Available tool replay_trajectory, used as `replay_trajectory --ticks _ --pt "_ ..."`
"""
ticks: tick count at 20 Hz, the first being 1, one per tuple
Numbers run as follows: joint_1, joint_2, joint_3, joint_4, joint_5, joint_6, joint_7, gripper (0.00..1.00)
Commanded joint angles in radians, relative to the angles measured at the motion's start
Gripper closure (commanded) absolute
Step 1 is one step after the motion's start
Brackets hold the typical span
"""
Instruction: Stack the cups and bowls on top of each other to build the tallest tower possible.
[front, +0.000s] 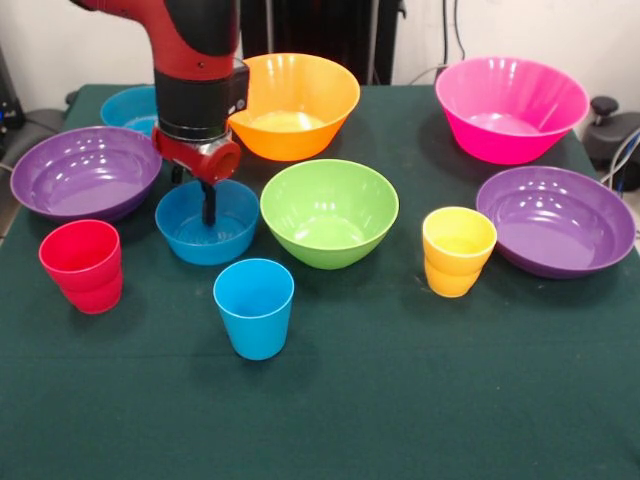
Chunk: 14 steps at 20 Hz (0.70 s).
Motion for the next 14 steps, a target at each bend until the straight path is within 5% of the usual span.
replay_trajectory --ticks 1,14 --pt "0.004 -0.019 0.02 -0.038 -0.064 0.259 -0.076 0.0" --pt "-0.01 -0.023 0.045 -0.051 -0.108 0.275 -0.053 0.0"
